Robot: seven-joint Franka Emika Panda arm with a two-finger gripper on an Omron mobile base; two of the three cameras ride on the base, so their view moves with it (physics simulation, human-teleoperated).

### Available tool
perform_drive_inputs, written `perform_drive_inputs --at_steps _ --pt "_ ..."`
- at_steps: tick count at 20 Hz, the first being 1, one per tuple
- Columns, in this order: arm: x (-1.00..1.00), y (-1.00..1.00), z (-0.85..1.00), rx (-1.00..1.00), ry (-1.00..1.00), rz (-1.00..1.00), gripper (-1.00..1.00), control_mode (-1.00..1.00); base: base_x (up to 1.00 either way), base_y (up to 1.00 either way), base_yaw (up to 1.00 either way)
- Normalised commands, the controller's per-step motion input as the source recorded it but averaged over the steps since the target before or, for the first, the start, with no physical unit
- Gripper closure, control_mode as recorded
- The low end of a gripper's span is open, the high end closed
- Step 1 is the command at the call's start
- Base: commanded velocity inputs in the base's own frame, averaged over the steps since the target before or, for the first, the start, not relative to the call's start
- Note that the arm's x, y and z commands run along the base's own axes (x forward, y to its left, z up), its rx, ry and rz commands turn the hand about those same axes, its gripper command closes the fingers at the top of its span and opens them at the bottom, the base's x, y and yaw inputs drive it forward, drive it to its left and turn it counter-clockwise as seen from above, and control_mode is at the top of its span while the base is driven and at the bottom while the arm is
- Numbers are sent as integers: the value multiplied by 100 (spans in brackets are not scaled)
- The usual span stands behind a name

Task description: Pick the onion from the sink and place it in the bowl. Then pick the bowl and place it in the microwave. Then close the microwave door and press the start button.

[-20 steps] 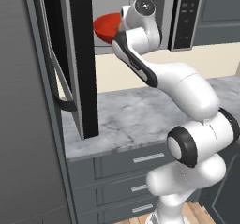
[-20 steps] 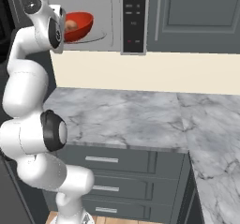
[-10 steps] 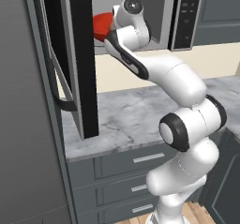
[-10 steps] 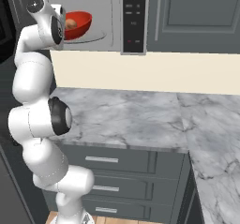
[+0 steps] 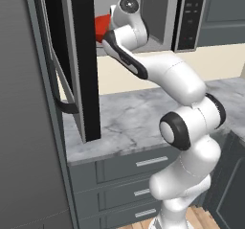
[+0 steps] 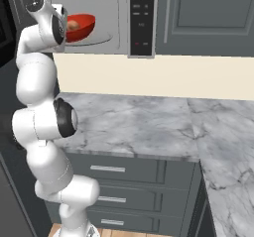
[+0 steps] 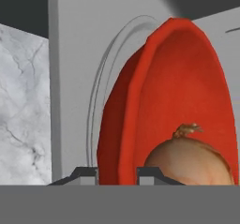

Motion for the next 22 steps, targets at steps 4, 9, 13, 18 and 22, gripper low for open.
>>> perform_drive_inputs --at_steps 4,9,13,18,22 --pt "12 0 0 0 0 0 -100 -100 0 0 0" --pt "0 0 3 1 -7 0 -100 -100 0 0 0" --pt "-90 -1 5 4 -18 1 -100 -100 0 0 0" --pt "-100 -27 -1 7 -20 10 -100 -100 0 0 0" --pt "-100 -63 -13 12 -23 18 -100 -100 0 0 0"
